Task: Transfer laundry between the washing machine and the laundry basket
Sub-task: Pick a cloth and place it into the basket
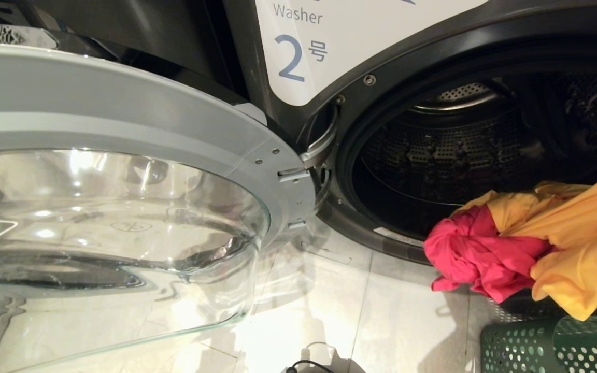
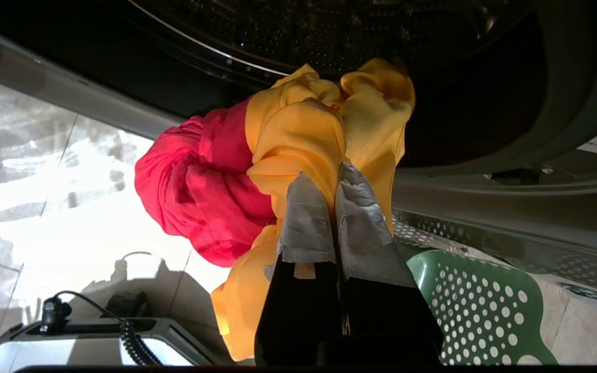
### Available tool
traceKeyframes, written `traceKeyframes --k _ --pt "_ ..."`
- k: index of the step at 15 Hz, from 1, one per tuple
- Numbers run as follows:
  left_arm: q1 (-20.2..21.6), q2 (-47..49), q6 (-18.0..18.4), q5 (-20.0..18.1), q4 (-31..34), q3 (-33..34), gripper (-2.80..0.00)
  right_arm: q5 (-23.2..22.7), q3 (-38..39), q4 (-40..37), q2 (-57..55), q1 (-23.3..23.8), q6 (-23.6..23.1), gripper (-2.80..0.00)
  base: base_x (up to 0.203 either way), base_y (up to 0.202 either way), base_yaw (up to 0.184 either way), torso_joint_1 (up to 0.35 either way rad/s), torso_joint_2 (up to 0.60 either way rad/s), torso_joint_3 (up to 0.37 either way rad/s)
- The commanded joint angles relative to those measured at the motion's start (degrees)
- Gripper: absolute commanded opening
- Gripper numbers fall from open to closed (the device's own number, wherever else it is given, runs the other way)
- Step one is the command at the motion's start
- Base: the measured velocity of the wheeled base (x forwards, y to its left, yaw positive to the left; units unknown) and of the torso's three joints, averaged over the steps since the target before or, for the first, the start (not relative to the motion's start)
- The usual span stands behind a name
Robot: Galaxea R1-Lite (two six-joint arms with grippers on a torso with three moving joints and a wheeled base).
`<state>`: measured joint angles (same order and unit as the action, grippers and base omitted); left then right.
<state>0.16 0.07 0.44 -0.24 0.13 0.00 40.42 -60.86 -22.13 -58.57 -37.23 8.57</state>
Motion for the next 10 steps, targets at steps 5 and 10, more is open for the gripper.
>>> traceKeyframes --k 5,10 --pt "0.0 0.0 0.0 0.0 0.0 0.0 -2.80 0.0 4.4 -4.1 3.7 -5.3 0.3 -2.80 0.000 0.000 0.000 0.000 0.00 0.000" --pt "0.0 0.0 0.0 0.0 0.0 0.0 -2.80 -0.5 5.6 -4.3 3.7 -6.7 0.3 -2.80 0.000 0.000 0.000 0.000 0.00 0.000"
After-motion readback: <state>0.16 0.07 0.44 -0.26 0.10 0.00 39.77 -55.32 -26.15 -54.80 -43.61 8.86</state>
